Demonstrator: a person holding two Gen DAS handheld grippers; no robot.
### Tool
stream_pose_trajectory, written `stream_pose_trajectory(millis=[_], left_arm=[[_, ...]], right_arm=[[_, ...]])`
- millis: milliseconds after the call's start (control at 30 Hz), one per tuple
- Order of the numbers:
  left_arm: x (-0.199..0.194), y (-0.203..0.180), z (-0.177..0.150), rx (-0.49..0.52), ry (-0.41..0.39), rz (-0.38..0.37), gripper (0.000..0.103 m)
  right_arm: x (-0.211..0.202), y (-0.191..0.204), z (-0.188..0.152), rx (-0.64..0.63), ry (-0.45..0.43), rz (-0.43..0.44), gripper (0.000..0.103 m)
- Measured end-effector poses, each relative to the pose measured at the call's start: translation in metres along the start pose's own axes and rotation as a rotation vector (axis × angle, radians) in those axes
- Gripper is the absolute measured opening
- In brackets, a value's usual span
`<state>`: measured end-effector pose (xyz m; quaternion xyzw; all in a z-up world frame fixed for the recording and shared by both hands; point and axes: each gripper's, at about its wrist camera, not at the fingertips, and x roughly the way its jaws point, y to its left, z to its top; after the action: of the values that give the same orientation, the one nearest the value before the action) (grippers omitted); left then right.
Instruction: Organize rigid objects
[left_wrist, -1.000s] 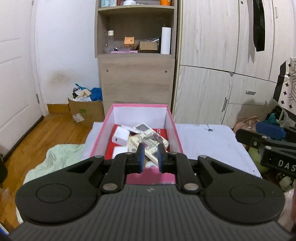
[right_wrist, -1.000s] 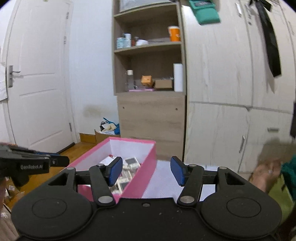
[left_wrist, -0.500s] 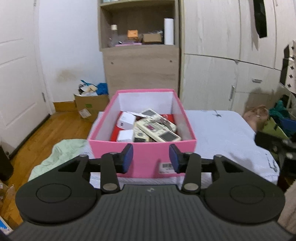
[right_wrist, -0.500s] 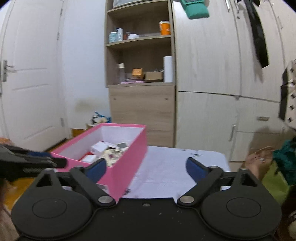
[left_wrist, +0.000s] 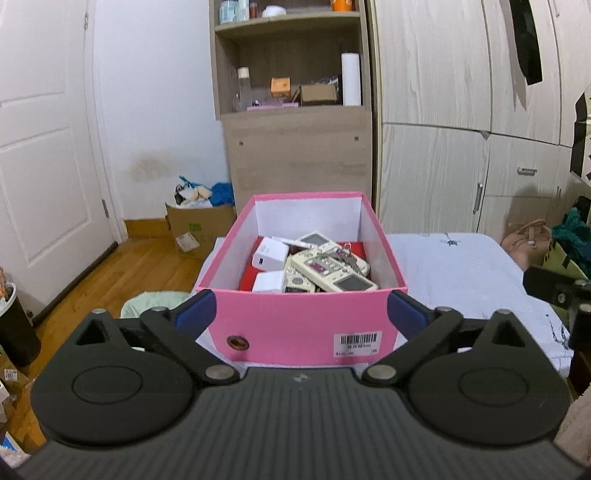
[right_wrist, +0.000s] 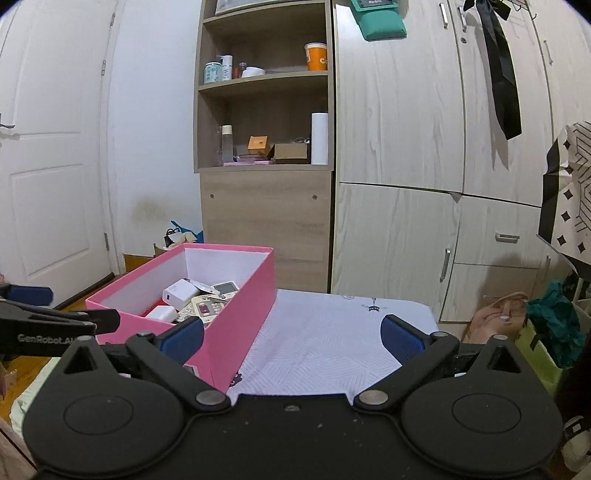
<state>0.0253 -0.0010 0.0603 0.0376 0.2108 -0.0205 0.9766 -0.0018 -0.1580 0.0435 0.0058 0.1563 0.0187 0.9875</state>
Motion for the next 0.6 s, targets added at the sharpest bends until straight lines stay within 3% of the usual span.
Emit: stream_pose_trajectory(millis=[600], left_arm=[[0.012,-0.009,-0.008,0.023,0.095,-0.015,0.103]], right_arm=[[0.002,0.001,-0.003,0.015,0.014,-0.024,0.103]])
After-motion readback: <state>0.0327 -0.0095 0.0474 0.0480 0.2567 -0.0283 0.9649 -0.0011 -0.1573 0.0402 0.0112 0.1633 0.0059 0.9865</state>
